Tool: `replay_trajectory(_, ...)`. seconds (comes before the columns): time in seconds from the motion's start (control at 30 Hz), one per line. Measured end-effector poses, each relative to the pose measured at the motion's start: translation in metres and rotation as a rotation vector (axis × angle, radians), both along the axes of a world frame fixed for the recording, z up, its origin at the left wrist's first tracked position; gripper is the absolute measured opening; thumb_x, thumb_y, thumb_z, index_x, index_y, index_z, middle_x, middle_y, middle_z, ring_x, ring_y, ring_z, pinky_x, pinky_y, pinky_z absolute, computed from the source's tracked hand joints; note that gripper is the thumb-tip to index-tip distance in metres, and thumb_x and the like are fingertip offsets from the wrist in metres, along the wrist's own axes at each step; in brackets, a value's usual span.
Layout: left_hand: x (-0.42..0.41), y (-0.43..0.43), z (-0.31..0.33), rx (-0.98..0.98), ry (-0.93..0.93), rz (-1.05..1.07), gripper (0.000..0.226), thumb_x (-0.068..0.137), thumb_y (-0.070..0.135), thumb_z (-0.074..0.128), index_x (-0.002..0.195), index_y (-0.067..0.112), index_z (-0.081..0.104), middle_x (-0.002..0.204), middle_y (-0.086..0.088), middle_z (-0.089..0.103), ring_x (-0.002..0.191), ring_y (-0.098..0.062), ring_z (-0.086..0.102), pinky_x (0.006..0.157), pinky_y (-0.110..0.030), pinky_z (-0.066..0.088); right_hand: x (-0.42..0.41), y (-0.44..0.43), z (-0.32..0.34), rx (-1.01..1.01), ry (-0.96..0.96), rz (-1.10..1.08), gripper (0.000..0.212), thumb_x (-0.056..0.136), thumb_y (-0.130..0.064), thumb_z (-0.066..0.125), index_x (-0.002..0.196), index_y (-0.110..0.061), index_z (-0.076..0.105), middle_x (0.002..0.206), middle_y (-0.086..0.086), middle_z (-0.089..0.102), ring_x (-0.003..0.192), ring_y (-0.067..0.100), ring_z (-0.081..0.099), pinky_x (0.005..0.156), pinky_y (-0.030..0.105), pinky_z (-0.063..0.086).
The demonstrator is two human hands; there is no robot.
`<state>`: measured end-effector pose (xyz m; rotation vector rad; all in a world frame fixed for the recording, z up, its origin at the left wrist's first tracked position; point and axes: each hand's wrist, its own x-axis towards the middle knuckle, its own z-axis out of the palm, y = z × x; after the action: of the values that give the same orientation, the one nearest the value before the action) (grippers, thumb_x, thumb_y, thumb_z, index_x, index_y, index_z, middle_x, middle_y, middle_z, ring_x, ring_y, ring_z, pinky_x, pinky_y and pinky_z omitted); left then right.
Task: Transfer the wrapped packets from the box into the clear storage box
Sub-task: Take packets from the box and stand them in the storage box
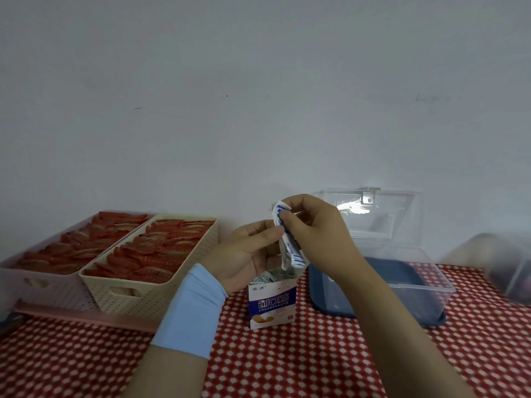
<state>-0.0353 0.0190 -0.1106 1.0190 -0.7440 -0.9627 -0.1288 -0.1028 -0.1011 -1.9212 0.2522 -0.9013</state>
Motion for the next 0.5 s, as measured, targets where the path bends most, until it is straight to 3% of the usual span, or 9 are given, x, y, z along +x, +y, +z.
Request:
replay_trajectory(0.1,0.0,0.001,-0.001,0.031,-0.003,-0.026,0.055,0.08,0.018,0.061,0.128,-0.009,0.053,0.098,-0.014,0.075,0.086,-0.026,0.074,0.073,-0.036,0.062,-0.005,-0.001,0.004,0.172,-0.032,0.037,0.005,0.094,-0.01,0.065,0.093,-0.014,0.067,0.082,0.006,0.073,0.064,0.012,0.071,0.049,0.023,0.054)
replay_trajectory(0.2,0.001,0.005,0.001,0.068,-0.038,-0.034,0.044,0.078,0.02,0.061,0.119,0.002,0.061,0.105,-0.011,0.075,0.086,-0.026,0.075,0.072,-0.035,0.062,-0.007,-0.003,0.005,0.168,-0.019,0.041,0.006,0.092,-0.009,0.068,0.096,-0.012,0.065,0.091,0.005,0.073,0.068,0.013,0.073,0.054,0.018,0.053)
replay_trajectory(0.3,0.004,0.005,0.001,0.052,-0.035,-0.006,0.048,0.082,0.019,0.061,0.125,-0.003,0.059,0.107,-0.015,0.074,0.089,-0.028,0.074,0.072,-0.036,0.062,-0.013,-0.006,0.006,-0.034,-0.028,-0.006,0.02,0.09,-0.015,0.07,0.102,-0.028,0.062,0.118,-0.01,0.063,0.098,0.008,0.066,0.076,0.023,0.053)
replay_trajectory(0.37,0.006,0.005,0.001,0.022,-0.014,0.022,0.048,0.085,0.018,0.061,0.126,-0.007,0.056,0.106,-0.016,0.073,0.091,-0.029,0.072,0.07,-0.035,0.061,-0.023,-0.007,0.012,-0.186,0.056,0.131,0.022,0.082,-0.022,0.079,0.094,-0.032,0.064,0.132,-0.023,0.054,0.117,-0.003,0.054,0.092,0.02,0.044)
replay_trajectory(0.5,0.007,0.004,0.001,-0.002,0.04,0.036,0.043,0.084,0.017,0.063,0.121,-0.003,0.059,0.111,-0.015,0.072,0.096,-0.03,0.072,0.075,-0.039,0.061,-0.03,-0.002,0.016,-0.376,0.319,0.241,0.049,0.057,-0.035,0.095,0.091,-0.032,0.06,0.145,-0.035,0.032,0.114,-0.028,0.037,0.078,0.0,0.041)
